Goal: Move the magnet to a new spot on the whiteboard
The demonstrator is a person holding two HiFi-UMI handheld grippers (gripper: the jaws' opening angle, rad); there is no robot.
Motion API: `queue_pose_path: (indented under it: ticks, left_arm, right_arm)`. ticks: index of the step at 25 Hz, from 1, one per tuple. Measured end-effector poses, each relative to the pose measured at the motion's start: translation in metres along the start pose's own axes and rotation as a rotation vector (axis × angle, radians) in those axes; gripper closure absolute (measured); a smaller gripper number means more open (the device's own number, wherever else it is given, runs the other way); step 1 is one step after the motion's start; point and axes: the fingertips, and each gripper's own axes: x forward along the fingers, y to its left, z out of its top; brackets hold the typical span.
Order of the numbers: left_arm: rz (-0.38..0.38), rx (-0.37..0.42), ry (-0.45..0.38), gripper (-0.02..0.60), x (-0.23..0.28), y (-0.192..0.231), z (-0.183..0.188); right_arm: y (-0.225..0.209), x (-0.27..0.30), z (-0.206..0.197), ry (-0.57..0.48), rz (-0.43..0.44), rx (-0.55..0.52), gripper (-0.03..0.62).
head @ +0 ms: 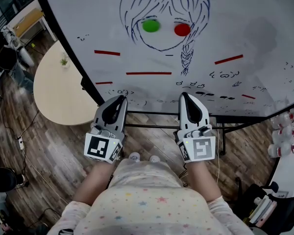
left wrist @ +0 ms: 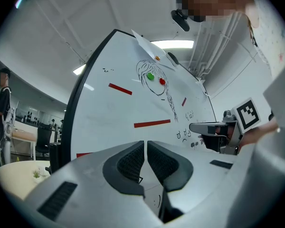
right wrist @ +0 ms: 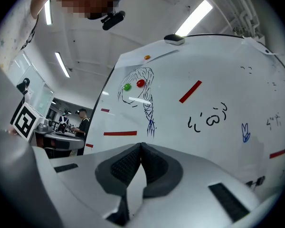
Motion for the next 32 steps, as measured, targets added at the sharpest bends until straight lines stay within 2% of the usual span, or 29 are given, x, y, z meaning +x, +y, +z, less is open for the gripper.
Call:
queue_pose_path:
  ticks: [32]
  left_arm:
    - [-0.017, -0.019, 0.004, 0.552, 0.014, -0.002, -0.013]
  right_arm:
    - [-0.004, 0.001, -0.023, 0.043, -0.009, 0.042, 0.592]
